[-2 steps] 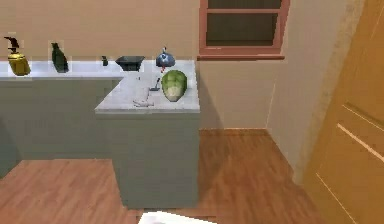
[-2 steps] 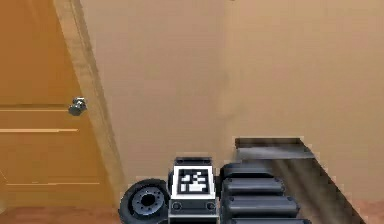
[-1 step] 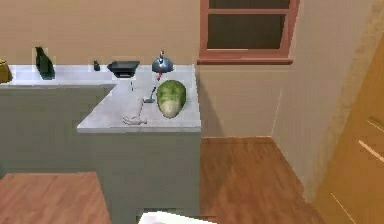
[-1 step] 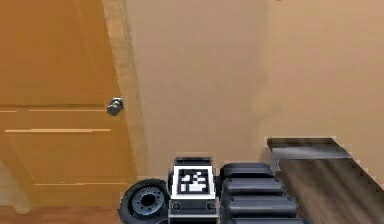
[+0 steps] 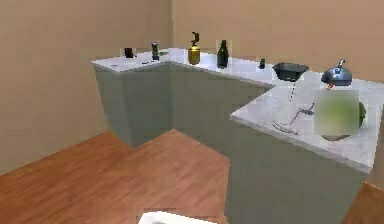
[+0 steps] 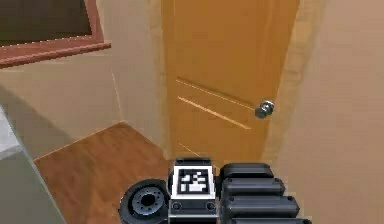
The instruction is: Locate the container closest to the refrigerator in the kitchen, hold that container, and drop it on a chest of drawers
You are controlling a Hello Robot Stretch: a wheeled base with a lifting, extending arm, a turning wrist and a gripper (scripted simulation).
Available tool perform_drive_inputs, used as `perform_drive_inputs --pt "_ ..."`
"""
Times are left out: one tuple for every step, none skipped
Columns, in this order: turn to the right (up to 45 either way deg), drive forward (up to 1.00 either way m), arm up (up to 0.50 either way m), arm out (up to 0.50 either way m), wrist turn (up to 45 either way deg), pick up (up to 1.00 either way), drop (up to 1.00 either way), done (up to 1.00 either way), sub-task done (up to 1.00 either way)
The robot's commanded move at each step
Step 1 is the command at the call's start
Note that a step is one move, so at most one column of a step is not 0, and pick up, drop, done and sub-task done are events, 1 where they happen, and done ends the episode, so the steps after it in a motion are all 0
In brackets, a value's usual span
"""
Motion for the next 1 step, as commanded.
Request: perform_drive_inputs --pt "-45.0 0.00 0.00 0.00 0.0 0.00 0.00 0.00 0.00"
